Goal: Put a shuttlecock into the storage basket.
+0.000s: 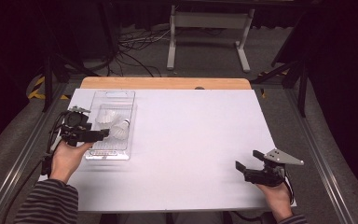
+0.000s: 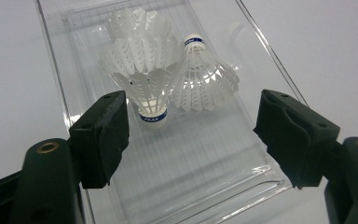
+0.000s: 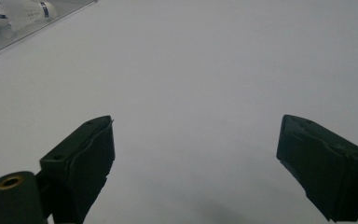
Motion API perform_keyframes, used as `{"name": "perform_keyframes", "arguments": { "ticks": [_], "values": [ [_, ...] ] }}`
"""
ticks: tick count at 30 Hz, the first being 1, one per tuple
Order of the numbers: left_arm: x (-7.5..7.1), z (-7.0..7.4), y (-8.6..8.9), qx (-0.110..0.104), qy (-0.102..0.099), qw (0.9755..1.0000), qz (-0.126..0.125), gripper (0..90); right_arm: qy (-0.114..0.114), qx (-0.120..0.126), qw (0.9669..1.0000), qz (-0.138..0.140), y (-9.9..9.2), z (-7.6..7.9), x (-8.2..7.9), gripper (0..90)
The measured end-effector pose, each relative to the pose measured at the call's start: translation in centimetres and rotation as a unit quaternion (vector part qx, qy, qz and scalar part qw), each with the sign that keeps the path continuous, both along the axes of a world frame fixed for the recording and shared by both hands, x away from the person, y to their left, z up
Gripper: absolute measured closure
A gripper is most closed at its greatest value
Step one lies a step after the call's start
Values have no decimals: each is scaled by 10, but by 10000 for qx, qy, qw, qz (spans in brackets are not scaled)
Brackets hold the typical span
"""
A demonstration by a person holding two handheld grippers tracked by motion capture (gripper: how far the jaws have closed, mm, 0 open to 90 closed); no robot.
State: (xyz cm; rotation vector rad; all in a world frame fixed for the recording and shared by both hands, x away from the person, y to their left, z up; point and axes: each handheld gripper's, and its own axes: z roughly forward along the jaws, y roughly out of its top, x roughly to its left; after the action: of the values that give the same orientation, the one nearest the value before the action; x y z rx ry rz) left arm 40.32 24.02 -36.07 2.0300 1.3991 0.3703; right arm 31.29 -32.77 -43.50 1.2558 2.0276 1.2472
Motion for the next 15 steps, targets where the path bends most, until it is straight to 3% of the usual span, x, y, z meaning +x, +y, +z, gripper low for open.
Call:
{"name": "perform_keyframes", "arguments": {
  "ticks": [12, 15],
  "values": [
    [-7, 0, 5, -19, -198, 9998, -87, 247, -1, 20, 10000, -10, 0, 0, 0, 117],
    [-12, 2, 4, -109, -185, 9998, -54, 246, 0, 9, 10000, -10, 0, 0, 0, 117]
  ]
}}
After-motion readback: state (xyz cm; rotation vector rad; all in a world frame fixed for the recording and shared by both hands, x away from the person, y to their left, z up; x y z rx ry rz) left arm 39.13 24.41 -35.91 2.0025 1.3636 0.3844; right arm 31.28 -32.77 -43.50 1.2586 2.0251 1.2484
